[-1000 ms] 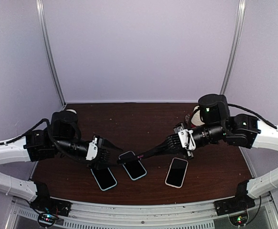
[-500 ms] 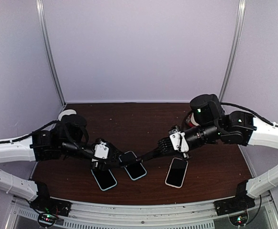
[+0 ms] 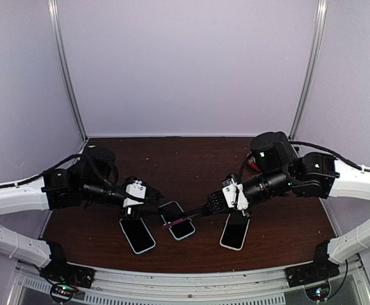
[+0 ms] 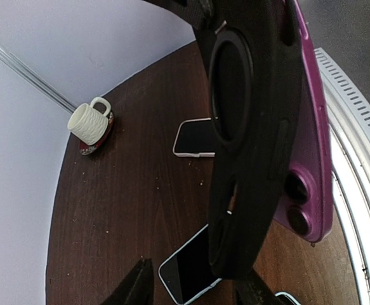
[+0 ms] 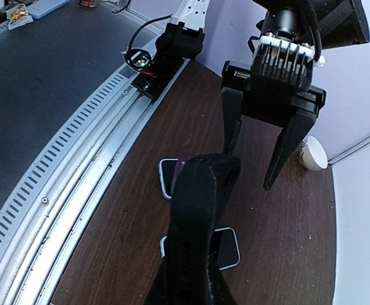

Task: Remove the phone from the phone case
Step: Remove the phone from the phone case, then pass from the right arm to the left

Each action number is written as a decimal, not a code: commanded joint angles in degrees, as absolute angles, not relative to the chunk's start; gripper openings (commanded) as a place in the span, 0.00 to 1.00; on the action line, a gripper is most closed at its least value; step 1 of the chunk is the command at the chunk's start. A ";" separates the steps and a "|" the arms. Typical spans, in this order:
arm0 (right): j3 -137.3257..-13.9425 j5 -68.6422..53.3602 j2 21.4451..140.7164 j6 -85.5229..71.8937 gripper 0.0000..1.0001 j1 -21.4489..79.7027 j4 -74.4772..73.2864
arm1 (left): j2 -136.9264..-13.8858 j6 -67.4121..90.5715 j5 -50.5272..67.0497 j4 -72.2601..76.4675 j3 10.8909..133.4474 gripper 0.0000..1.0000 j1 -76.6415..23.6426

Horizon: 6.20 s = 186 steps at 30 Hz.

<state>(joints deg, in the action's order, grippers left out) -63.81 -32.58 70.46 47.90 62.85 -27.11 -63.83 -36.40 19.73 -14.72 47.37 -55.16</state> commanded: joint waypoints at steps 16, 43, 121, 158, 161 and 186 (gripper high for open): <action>-56.61 -13.41 60.20 46.19 0.00 64.52 -10.08 | -54.60 -41.39 14.16 3.12 44.97 0.38 -48.75; -54.72 -17.10 57.11 42.20 0.00 65.14 9.04 | -45.65 -32.81 38.29 12.78 37.67 0.32 -48.43; -58.53 -17.20 71.76 42.67 0.00 68.44 -5.69 | -46.73 -18.94 34.70 22.13 37.57 0.55 -48.58; -59.19 -27.98 72.81 32.74 0.00 67.94 7.43 | -52.63 -28.69 38.14 8.43 41.92 0.10 -49.79; -57.72 -28.83 71.82 30.61 0.00 67.96 9.85 | -52.91 -29.04 36.44 8.50 42.04 0.00 -49.99; -60.16 -9.04 60.46 -8.54 1.00 68.00 -15.61 | -55.87 -71.64 26.03 10.03 39.44 0.00 -50.65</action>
<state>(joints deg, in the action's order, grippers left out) -56.66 -13.74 61.04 3.09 67.88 -11.40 -55.11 -58.70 27.90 5.37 37.52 -50.26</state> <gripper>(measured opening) 0.995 0.100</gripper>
